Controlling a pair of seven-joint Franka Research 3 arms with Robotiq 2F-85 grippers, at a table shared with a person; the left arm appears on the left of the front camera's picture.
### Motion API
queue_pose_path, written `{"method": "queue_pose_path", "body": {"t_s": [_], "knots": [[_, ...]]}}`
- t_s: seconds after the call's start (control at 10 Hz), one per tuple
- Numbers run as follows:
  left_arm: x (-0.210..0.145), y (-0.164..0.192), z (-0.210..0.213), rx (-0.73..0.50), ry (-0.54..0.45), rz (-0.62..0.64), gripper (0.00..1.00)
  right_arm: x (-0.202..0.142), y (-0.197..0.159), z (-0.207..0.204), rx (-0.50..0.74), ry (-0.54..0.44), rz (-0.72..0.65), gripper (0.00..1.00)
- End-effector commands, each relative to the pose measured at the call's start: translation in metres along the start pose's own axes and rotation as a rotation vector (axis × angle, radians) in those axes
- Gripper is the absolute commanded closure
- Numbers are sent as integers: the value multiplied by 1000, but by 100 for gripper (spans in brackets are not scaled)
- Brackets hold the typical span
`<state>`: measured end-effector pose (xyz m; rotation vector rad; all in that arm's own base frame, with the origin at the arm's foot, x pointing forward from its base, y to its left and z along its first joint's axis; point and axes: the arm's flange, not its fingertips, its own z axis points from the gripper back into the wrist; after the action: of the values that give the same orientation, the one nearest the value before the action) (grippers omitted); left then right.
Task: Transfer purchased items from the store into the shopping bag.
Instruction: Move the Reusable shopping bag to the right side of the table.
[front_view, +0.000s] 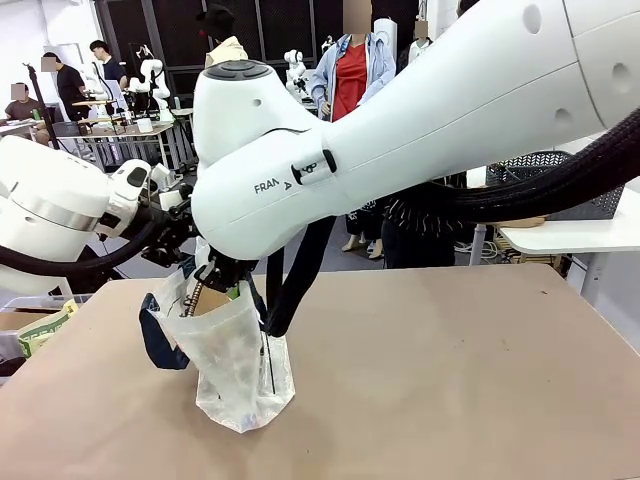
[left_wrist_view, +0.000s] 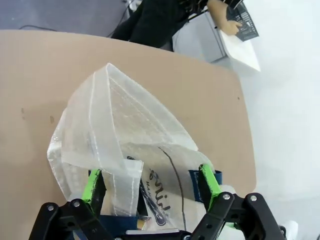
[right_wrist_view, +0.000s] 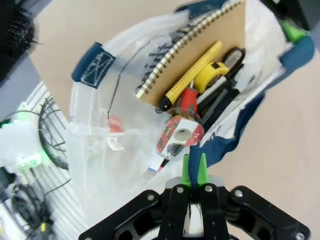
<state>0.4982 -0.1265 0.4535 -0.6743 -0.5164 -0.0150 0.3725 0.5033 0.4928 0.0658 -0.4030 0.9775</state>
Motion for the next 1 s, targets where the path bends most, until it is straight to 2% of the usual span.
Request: {"method": "queue_pose_path", "body": {"t_s": [0.0,0.6,0.9], "knots": [[6,-7,-3,56,-7,5,4,16,14,-2,-18,6,29,100],[2,-19,-4,-8,20,-69,4,30,32,-13,-43,54,75,100],[1,-25,-13,-26,68,-101,4,33,38,-11,-44,51,86,100]]}}
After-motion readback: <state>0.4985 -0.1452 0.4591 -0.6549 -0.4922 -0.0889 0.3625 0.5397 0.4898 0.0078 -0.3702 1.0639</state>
